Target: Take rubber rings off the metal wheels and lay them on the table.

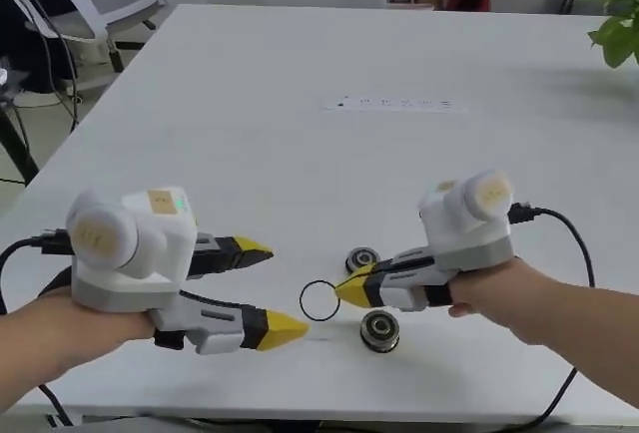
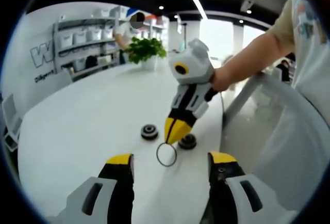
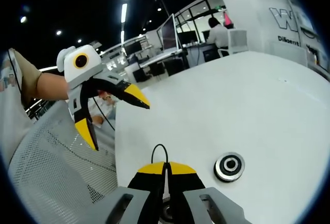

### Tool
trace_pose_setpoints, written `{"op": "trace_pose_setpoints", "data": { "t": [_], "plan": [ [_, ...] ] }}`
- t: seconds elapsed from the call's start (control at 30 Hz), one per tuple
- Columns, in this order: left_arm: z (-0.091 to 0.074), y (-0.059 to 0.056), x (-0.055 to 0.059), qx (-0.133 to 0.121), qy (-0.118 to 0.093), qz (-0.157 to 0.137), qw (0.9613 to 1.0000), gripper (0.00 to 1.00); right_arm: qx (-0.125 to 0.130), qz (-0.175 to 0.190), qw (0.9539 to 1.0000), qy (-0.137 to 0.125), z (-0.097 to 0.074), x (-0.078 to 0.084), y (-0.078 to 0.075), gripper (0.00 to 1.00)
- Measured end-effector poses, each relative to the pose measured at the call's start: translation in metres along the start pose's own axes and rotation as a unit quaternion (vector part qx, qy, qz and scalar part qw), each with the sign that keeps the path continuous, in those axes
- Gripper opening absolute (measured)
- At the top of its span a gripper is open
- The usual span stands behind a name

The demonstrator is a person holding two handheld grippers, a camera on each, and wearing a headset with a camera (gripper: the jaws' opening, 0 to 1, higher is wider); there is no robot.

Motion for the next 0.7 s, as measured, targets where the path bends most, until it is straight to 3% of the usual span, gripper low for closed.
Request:
{"op": "trace_pose_setpoints", "data": {
  "t": [0.53,0.7],
  "plan": [
    [-0.002,-0.001,0.008,0.000,0.006,-0.004,1.0000,0.60,0.025,-0.005,0.9992,0.031,0.010,0.012,-0.004,0.00],
    [-0.001,-0.002,0.010,0.001,0.008,-0.009,0.9999,0.60,0.028,-0.010,0.9990,0.034,0.010,0.014,-0.005,0.05]
  ]
}}
Point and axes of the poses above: the centre of the closed fingertips' face, and the gripper's own axes: z roughly forward along the fingers, y roughly to its left, x roughly out of its underside, the point moved 6 cm from there along -z, roughly backward along the fingers, and after that the axes turned 8 degrees about y, right-handed, at the moved point
